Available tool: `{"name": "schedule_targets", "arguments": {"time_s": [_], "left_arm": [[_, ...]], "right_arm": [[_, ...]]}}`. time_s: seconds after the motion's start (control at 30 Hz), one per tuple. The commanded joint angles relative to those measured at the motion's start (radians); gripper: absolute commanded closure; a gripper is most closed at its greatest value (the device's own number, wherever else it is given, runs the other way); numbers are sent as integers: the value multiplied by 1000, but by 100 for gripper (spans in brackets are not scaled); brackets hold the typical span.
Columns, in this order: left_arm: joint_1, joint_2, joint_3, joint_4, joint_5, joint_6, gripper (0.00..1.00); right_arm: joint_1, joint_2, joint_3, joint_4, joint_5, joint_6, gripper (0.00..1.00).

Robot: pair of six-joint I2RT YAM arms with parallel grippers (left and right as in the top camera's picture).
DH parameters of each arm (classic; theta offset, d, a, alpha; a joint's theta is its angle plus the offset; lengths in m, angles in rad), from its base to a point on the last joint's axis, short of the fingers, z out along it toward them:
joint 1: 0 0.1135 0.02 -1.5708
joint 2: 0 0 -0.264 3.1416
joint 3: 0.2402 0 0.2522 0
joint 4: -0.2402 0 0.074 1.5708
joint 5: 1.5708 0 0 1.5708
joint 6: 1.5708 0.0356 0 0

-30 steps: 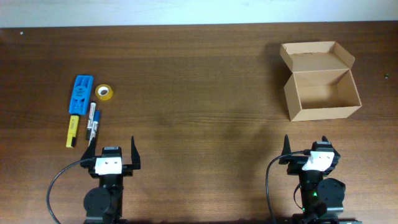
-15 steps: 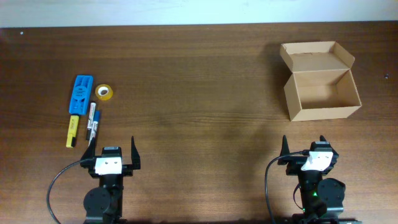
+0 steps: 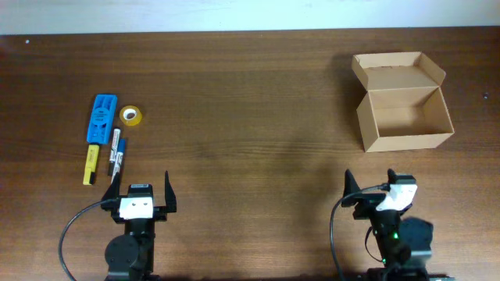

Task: Pack container
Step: 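Reach right gripper to the cardboard box wall and grasp it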

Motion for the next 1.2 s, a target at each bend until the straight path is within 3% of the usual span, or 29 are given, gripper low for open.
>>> {"name": "schedule_targets", "arguments": {"time_s": [0.0, 0.17, 0.27, 0.43, 0.57, 0.73, 0.93, 1.17], "left_arm": [[2, -8, -2, -5, 3, 15, 0], [2, -9, -2, -5, 3, 15, 0], [2, -9, -2, -5, 3, 15, 0], [2, -9, -2, -5, 3, 15, 0], [2, -9, -2, -5, 3, 15, 0], [2, -8, -2, -5, 3, 15, 0], [2, -8, -2, -5, 3, 15, 0], [2, -8, -2, -5, 3, 15, 0]], "right_arm": [[-8, 200, 155, -12, -4, 34, 1], [-7, 626, 535, -215, 4, -39, 1], [-7, 943, 939, -503, 2, -50, 1], [-7, 1291, 1515, -913, -8, -49, 1], [-13, 1474, 1860, -1084, -6, -88, 1], [-93, 1566, 1998, -1089, 24, -94, 1], [-305, 1702, 2000, -1100, 27, -136, 1], [-429, 1857, 1999, -1088, 31, -169, 1]]}}
